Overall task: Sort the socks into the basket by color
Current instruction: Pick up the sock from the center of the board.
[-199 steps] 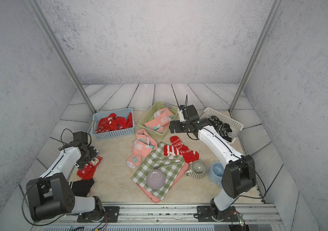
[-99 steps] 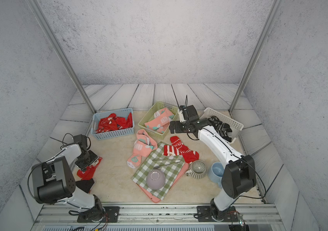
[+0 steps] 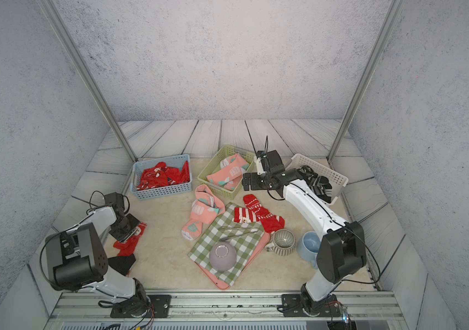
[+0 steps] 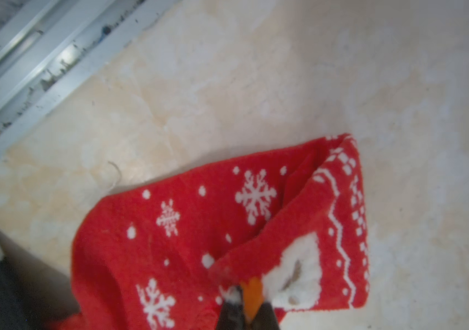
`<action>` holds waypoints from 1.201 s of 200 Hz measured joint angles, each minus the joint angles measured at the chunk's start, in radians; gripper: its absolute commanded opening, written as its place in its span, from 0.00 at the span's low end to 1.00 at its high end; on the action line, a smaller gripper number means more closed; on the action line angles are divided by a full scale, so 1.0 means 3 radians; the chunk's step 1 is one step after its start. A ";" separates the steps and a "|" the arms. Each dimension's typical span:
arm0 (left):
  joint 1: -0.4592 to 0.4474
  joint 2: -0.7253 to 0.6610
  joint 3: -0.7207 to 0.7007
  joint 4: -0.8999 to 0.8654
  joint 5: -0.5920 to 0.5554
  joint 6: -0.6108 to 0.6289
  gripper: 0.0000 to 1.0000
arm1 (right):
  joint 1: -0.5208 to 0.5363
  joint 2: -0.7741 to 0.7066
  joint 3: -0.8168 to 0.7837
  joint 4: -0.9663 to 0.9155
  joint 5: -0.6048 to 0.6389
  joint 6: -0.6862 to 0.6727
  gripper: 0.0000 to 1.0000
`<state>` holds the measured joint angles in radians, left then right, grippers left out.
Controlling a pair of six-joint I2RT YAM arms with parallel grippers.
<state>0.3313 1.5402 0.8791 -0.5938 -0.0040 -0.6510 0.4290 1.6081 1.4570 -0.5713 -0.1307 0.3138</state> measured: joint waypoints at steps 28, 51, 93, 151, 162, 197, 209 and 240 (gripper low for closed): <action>-0.0104 -0.0379 -0.0036 -0.0004 0.0116 0.0000 0.00 | 0.0000 0.0000 -0.0006 0.0011 -0.0045 0.0004 0.99; -0.0252 -0.0682 -0.0037 -0.0009 0.0195 -0.0020 0.00 | 0.0017 0.0000 -0.0009 0.0015 -0.0074 0.0014 0.99; -0.0484 -0.1030 -0.0042 -0.0103 0.0258 -0.0098 0.00 | 0.0065 0.0000 -0.0013 0.0018 -0.0098 0.0014 0.99; -0.0758 -0.1266 0.0195 -0.0313 0.0237 -0.0081 0.00 | 0.0144 0.0000 -0.0013 0.0017 -0.0109 0.0014 0.99; -0.0773 -0.1280 0.0268 -0.0336 0.0233 -0.0052 0.00 | 0.0160 0.0000 -0.0013 0.0017 -0.0109 0.0014 0.99; -0.0783 -0.1246 0.0570 -0.0354 0.0254 0.0151 0.00 | 0.0217 0.0000 -0.0013 0.0008 -0.0108 0.0013 0.99; -0.0786 -0.1180 0.0703 -0.0348 0.0271 0.0240 0.00 | 0.0238 0.0000 -0.0013 0.0005 -0.0108 0.0013 0.99; -0.0792 -0.0846 0.1094 -0.0203 0.0387 0.0515 0.00 | 0.0285 0.0000 -0.0023 -0.0009 -0.0107 0.0010 0.99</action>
<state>0.0937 1.2865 1.2072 -0.6548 0.1120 -0.4965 0.5144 1.6081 1.4502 -0.5739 -0.1627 0.3168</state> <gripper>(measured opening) 0.059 0.988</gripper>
